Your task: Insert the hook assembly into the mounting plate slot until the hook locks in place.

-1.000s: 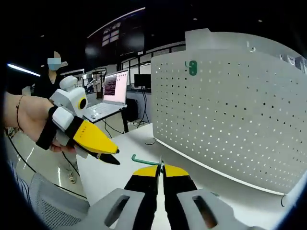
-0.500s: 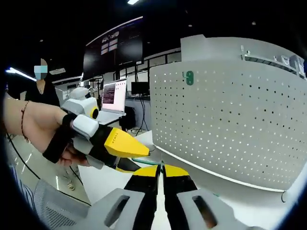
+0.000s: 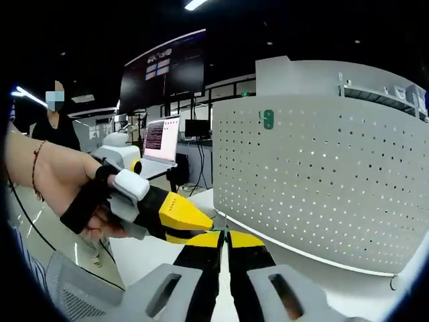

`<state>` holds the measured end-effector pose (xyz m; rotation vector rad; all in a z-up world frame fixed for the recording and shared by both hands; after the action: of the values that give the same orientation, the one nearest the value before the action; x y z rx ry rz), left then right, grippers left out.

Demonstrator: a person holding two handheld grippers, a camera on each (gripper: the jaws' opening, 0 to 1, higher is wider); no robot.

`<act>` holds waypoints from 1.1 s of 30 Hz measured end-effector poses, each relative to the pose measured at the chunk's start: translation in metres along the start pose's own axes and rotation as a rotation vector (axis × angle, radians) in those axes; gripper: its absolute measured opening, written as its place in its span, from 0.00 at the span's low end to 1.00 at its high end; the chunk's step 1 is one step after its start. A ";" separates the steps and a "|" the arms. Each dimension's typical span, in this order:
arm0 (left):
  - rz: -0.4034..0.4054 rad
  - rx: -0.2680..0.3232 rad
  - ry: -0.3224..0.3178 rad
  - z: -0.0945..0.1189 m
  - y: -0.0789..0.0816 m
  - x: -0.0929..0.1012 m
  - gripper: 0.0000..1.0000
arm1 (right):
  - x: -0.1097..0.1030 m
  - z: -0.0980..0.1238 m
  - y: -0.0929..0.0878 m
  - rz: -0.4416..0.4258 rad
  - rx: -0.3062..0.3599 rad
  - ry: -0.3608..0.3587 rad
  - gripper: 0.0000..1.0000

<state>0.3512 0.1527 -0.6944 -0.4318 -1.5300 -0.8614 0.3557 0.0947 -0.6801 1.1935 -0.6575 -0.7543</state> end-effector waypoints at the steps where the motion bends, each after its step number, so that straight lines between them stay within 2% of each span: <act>1: 0.008 0.003 -0.004 0.000 0.000 0.000 0.10 | 0.000 0.000 0.000 -0.003 0.001 -0.001 0.00; 4: 0.023 0.005 -0.017 -0.002 0.000 0.002 0.06 | 0.000 0.001 0.000 -0.001 0.003 0.000 0.00; 11: 0.074 0.020 -0.050 -0.006 0.002 0.005 0.05 | 0.002 0.001 0.003 0.000 0.019 -0.002 0.00; 22: 0.061 0.011 -0.069 -0.010 -0.001 0.009 0.02 | 0.005 0.004 0.003 0.022 0.046 -0.011 0.00; 28: 0.023 0.013 -0.063 -0.009 -0.002 0.010 0.01 | 0.004 0.004 0.002 0.035 0.049 -0.013 0.00; 33: -0.084 -0.010 -0.034 -0.009 0.000 0.012 0.01 | 0.002 0.003 0.002 0.026 0.040 -0.004 0.00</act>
<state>0.3547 0.1436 -0.6831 -0.3931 -1.5854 -0.9314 0.3547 0.0912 -0.6773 1.2182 -0.6926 -0.7246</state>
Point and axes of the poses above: the point that each gripper's makers call its tool centre point, and the gripper's own axes: z roughly backward along the fingers, x roughly to its right, y roughly out of its top, the point moved 3 cm from there along z, roughly backward along the fingers, and after that the axes turned 9 degrees about -y, right-handed, at the moved point
